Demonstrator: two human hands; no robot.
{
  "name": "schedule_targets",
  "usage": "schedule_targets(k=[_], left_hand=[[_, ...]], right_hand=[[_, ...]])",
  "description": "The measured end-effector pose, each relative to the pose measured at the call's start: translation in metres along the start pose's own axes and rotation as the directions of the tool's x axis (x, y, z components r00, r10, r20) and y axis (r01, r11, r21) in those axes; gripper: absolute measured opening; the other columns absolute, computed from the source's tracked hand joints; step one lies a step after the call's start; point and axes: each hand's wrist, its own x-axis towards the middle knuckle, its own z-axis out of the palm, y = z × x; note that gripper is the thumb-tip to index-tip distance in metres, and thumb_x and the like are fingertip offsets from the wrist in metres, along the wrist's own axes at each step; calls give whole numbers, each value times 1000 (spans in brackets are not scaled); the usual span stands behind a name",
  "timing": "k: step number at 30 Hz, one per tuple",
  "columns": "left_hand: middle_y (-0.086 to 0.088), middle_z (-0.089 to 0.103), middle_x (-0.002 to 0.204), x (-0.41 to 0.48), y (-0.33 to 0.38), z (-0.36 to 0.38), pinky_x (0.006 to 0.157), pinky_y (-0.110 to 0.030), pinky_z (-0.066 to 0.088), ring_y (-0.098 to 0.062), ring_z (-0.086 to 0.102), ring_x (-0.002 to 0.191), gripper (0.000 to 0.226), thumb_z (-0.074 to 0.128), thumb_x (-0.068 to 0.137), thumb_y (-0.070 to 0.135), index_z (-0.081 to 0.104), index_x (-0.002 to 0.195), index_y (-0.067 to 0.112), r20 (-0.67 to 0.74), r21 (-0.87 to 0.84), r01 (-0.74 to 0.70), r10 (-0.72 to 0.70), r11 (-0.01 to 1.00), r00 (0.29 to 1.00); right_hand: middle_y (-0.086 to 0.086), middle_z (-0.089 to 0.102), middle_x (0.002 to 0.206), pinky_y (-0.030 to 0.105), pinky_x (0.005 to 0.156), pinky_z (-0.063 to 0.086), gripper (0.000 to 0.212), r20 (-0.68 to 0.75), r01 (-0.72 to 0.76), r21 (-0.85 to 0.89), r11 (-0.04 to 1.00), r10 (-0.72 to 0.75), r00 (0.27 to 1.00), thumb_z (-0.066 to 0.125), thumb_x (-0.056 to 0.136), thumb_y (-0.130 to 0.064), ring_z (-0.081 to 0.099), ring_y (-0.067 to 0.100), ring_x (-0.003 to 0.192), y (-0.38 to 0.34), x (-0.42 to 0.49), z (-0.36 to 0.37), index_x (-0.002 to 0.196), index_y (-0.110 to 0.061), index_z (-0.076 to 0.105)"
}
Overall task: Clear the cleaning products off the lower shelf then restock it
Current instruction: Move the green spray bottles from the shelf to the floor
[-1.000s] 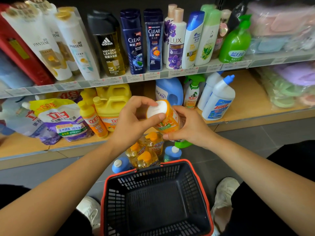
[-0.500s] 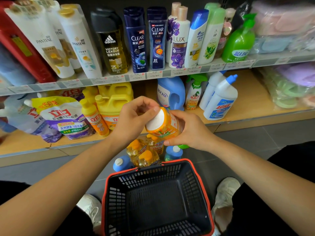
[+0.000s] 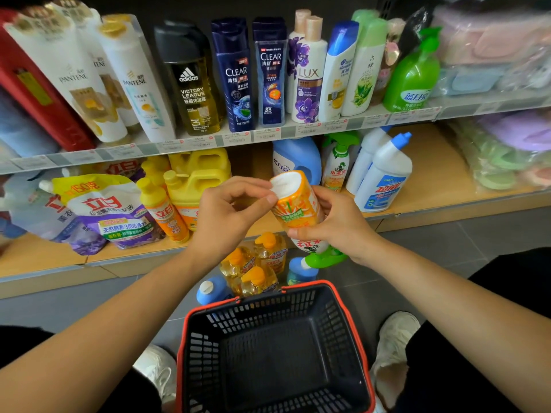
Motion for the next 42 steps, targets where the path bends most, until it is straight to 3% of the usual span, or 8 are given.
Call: schedule_targets(k=[6, 12, 18, 26, 30, 34, 37, 42], left_hand=[[-5, 71, 87, 0, 1, 3, 65, -27, 57, -17, 68, 78, 28, 82, 72, 32, 70, 87, 12, 1, -123, 192, -193, 974, 981], [10, 70, 82, 6, -6, -1, 62, -25, 58, -14, 68, 78, 3, 71, 92, 13, 71, 94, 15, 29, -195, 269, -269, 943, 963], [5, 75, 94, 4, -11, -2, 67, -25, 60, -11, 71, 82, 21, 56, 102, 8, 70, 112, 19, 67, -193, 298, -291, 935, 954], [-4, 66, 122, -15, -52, 18, 87, -39, 57, -19, 65, 102, 47, 78, 86, 13, 60, 129, 19, 319, 198, 479, -518, 855, 794], [2, 69, 120, -25, -68, 25, 96, -35, 55, -14, 65, 109, 57, 87, 77, 23, 63, 129, 19, 464, 300, 416, -513, 858, 722], [-5, 77, 97, -25, -72, 28, 77, -34, 55, -11, 68, 83, 32, 88, 76, 17, 75, 106, 14, 453, 252, 363, -441, 897, 775], [-11, 75, 80, -18, -74, 28, 61, -33, 48, -12, 61, 65, 27, 90, 73, 16, 77, 96, 11, 354, 259, 386, -459, 885, 815], [-11, 74, 77, -4, -79, 21, 62, -39, 55, -22, 66, 67, 21, 90, 71, 15, 77, 87, 11, 173, 190, 418, -450, 888, 876]], right_hand=[[-4, 71, 120, 41, 97, 56, 83, 62, 49, -41, 998, -46, 997, 97, 60, -20, 68, 11, 111, -2, -2, 2, 134, -16, 60], [-5, 71, 119, 37, 97, 56, 79, 113, 92, -32, 995, -88, 990, 96, 62, -22, 67, 10, 111, -3, -5, 3, 133, -17, 59], [-11, 73, 111, 16, 80, 55, 72, 85, 61, 44, 997, -64, 994, 95, 65, -23, 68, 3, 103, -3, -2, -1, 127, -31, 59], [-4, 74, 112, 41, 90, 57, 56, -33, -15, 258, 966, 24, 999, 92, 55, -36, 71, 17, 105, -7, 9, -16, 106, -39, 68], [-9, 72, 112, 39, 82, 59, 67, -73, 5, 409, 913, 27, 997, 88, 70, -15, 70, 14, 108, -4, 11, -18, 123, -38, 56], [-5, 60, 132, 49, 83, 61, 88, -120, -15, 524, 851, 91, 989, 82, 78, -5, 64, 18, 119, 0, 12, -22, 135, -55, 37], [0, 63, 123, 45, 81, 61, 71, -184, -18, 522, 853, 133, 974, 83, 75, -6, 65, 22, 115, 6, 16, -32, 129, -37, 50], [10, 68, 122, 50, 87, 60, 59, -134, -230, 639, 734, 401, 906, 81, 77, -8, 73, 27, 103, 49, 17, -50, 126, -20, 50]])
